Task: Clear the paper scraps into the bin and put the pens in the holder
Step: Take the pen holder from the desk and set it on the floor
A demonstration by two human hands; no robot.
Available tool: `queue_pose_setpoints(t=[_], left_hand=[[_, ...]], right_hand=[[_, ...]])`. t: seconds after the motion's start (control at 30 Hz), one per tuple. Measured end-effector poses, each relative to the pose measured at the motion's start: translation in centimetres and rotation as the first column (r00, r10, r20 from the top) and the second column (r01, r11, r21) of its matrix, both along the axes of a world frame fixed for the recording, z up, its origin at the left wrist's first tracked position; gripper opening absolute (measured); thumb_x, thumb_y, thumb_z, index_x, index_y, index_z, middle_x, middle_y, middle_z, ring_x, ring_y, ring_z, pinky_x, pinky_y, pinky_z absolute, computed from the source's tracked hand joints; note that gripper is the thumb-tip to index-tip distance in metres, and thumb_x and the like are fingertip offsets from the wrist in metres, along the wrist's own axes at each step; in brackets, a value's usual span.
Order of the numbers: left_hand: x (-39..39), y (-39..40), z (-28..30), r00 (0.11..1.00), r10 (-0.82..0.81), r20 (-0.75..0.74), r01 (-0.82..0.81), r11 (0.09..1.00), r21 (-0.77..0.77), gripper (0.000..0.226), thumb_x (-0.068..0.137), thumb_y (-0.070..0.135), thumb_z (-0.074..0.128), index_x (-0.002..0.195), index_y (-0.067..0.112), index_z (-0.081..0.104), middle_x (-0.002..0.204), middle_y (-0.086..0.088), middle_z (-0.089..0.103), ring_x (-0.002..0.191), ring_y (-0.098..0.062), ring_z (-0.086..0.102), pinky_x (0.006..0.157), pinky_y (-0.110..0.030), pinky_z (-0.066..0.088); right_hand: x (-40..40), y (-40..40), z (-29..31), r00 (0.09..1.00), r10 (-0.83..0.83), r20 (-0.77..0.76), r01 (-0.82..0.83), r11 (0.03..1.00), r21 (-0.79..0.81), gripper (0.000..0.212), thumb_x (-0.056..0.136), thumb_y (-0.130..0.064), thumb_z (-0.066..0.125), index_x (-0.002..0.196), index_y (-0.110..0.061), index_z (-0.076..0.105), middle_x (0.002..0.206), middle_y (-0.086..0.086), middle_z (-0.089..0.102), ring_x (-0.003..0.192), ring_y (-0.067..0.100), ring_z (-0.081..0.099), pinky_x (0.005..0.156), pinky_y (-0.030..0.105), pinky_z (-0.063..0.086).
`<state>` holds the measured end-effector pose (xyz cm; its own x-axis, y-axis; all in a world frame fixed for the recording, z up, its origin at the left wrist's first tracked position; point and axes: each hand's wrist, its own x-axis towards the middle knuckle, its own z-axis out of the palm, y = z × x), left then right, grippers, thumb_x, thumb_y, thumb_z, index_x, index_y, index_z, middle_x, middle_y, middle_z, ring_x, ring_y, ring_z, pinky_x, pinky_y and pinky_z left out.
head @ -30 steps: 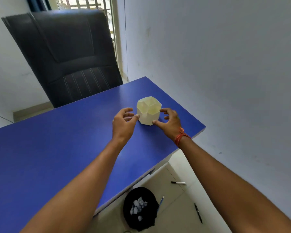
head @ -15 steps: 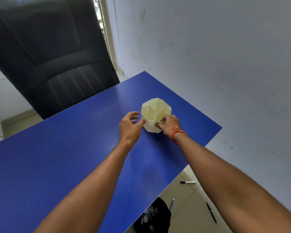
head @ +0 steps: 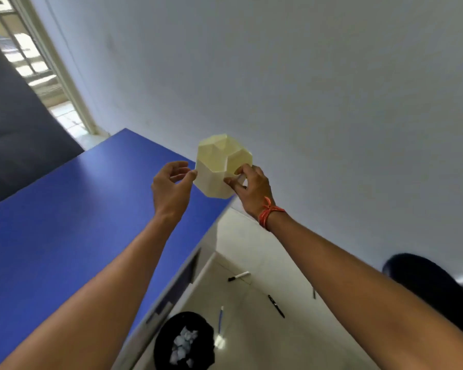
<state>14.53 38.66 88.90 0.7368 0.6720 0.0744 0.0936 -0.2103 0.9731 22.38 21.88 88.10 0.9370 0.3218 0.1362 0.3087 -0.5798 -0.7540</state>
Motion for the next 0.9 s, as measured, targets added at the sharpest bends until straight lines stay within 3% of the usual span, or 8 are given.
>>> queue_pose_setpoints(t=[0.27,0.37,0.43,0.53,0.7,0.77,0.83,0.9], left_hand=[[3.0,-17.4,-1.1,0.990,-0.141,-0.019,0.142,0.989,0.031,0.026,0.082,0.025,0.073,0.106,0.016,0.073,0.089,0.003,0.073,0.083,-0.003,0.069,0.077,-0.017,0.055],[3.7,-21.2,-5.2,0.984,-0.162,-0.076,0.159,0.986,-0.045,0.028,0.084,0.027,0.071,0.110,0.016,0.071,0.093,0.001,0.073,0.090,-0.011,0.069,0.080,-0.022,0.055],[4.2,-23.6,-9.8,0.970,-0.190,-0.154,0.179,0.980,-0.083,0.028,0.085,0.025,0.071,0.111,0.015,0.071,0.094,0.000,0.073,0.091,-0.011,0.069,0.082,-0.024,0.056],[4.7,-26.3,-18.2,0.943,-0.230,-0.239,0.206,0.971,-0.121,0.028,0.085,0.023,0.071,0.112,0.015,0.071,0.095,-0.001,0.073,0.091,-0.010,0.069,0.084,-0.025,0.057],[4.2,-30.0,-37.4,0.894,-0.290,-0.342,0.239,0.953,-0.184,0.024,0.083,0.020,0.071,0.107,0.017,0.072,0.089,0.000,0.074,0.088,-0.014,0.070,0.081,-0.025,0.055],[3.6,-30.9,-46.7,0.878,-0.309,-0.366,0.259,0.949,-0.181,0.022,0.082,0.017,0.072,0.104,0.018,0.072,0.085,0.002,0.073,0.091,-0.017,0.070,0.084,-0.028,0.055],[2.8,-31.0,-55.1,0.862,-0.319,-0.394,0.273,0.947,-0.169,0.021,0.083,0.014,0.071,0.103,0.018,0.072,0.088,0.001,0.073,0.092,-0.016,0.070,0.086,-0.027,0.056],[2.3,-30.5,-62.2,0.857,-0.299,-0.420,0.262,0.954,-0.145,0.022,0.081,0.015,0.071,0.102,0.020,0.072,0.090,0.001,0.074,0.091,-0.016,0.071,0.087,-0.029,0.057]], right_hand=[[2.2,-21.6,-0.3,0.985,-0.152,0.077,0.156,0.987,-0.039,0.034,0.086,-0.035,0.070,0.101,-0.006,0.063,0.110,0.017,0.059,0.091,0.020,0.054,0.072,0.017,0.032],[1.8,-26.8,-4.8,0.981,-0.194,0.005,0.194,0.981,-0.024,0.032,0.088,-0.034,0.068,0.103,-0.007,0.061,0.115,0.015,0.056,0.094,0.019,0.051,0.078,0.027,0.047],[1.1,-29.5,-9.7,0.973,-0.222,-0.062,0.220,0.975,-0.040,0.032,0.089,-0.033,0.067,0.105,-0.007,0.060,0.118,0.015,0.055,0.097,0.019,0.051,0.080,0.016,0.049],[-0.5,-32.5,-18.4,0.950,-0.285,-0.130,0.283,0.958,-0.033,0.028,0.090,-0.026,0.067,0.106,-0.003,0.061,0.118,0.017,0.054,0.095,0.015,0.048,0.069,-0.005,0.035],[-4.1,-36.1,-37.9,0.907,-0.366,-0.209,0.356,0.930,-0.087,0.024,0.088,-0.022,0.069,0.101,-0.003,0.062,0.111,0.015,0.054,0.081,-0.008,0.040,0.071,-0.009,0.029],[-5.4,-36.8,-46.9,0.898,-0.373,-0.234,0.362,0.928,-0.092,0.024,0.088,-0.024,0.069,0.101,-0.006,0.062,0.110,0.010,0.052,0.084,-0.017,0.045,0.075,-0.007,0.034],[-6.6,-36.9,-55.3,0.897,-0.356,-0.261,0.348,0.934,-0.076,0.023,0.089,-0.028,0.068,0.101,-0.009,0.062,0.113,0.007,0.052,0.092,-0.027,0.046,0.080,0.008,0.048],[-7.5,-36.4,-62.7,0.898,-0.333,-0.289,0.328,0.942,-0.068,0.023,0.089,-0.032,0.067,0.101,-0.013,0.061,0.115,0.002,0.050,0.094,-0.018,0.052,0.086,0.027,0.055]])
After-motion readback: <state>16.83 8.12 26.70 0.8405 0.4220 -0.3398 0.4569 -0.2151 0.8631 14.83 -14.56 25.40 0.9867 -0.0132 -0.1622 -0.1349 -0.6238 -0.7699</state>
